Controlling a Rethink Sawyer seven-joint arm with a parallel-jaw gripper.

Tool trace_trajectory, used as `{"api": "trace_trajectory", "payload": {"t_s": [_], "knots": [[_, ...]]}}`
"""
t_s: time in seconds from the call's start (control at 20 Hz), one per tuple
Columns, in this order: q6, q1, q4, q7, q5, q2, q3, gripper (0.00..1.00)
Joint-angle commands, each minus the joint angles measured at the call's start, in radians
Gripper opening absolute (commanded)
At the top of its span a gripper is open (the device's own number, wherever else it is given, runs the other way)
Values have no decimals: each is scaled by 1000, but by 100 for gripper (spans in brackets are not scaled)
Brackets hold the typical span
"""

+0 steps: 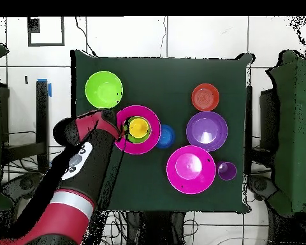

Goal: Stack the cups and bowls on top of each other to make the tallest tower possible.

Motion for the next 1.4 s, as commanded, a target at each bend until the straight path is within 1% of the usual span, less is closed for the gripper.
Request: {"api": "trace_trajectory", "payload": {"t_s": [0.05,0.3,0.55,0.75,1.05,1.4], "knots": [[7,-9,29,208,41,18,49,100],[-5,-13,59,180,41,5,45,100],[29,-11,121,143,43,-57,57,100],[41,-18,130,124,41,-65,68,100],[25,-26,160,118,42,-86,79,100],[53,-40,162,97,44,-110,94,100]]}}
